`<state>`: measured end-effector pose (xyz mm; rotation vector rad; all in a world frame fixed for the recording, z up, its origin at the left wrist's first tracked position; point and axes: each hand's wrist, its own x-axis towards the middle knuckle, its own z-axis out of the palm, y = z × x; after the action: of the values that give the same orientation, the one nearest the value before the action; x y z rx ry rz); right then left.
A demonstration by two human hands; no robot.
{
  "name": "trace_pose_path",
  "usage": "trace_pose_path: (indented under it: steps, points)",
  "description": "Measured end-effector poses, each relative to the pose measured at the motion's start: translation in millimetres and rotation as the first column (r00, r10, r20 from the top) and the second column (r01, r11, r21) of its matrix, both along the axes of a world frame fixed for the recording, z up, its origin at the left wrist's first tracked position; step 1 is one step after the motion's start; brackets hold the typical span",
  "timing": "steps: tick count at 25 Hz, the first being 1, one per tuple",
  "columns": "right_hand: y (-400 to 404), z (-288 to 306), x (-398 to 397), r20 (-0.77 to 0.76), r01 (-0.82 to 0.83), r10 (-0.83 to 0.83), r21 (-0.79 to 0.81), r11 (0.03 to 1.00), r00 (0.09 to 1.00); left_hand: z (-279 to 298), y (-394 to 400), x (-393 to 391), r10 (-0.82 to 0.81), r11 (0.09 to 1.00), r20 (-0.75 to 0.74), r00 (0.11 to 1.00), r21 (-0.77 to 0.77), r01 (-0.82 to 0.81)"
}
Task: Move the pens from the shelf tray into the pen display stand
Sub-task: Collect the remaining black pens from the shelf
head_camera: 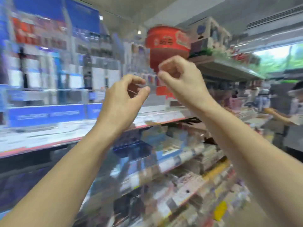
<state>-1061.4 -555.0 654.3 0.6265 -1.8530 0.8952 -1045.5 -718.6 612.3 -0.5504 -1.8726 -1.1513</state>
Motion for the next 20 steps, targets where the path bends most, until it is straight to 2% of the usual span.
trace_pose_path:
  steps: [4, 8, 14, 17, 20]
  points:
    - [122, -53, -73, 0.192, 0.17, -0.163, -0.02, 0.985, 0.968, -16, 107, -72, -0.126, 0.99, 0.049, 0.991, -0.051, 0.129]
    - [228, -99, -143, 0.379, 0.274, -0.252, -0.004, 0.962, 0.89, -42, 209, -149, -0.205, 0.964, 0.096, 0.974, -0.15, 0.217]
    - [349, -117, -252, 0.507, 0.349, -0.34, 0.082, 0.934, 0.792, -75, 340, -275, -0.289, 0.911, 0.235, 0.928, -0.231, 0.343]
    - [394, -117, -306, 0.527, 0.353, -0.352, 0.102, 0.93, 0.774, -81, 388, -325, -0.266, 0.897, 0.312, 0.912, -0.267, 0.353]
    - [425, -117, -362, 0.511, 0.342, -0.361, 0.135, 0.93, 0.78, -80, 421, -371, -0.179, 0.906, 0.327, 0.928, -0.314, 0.285]
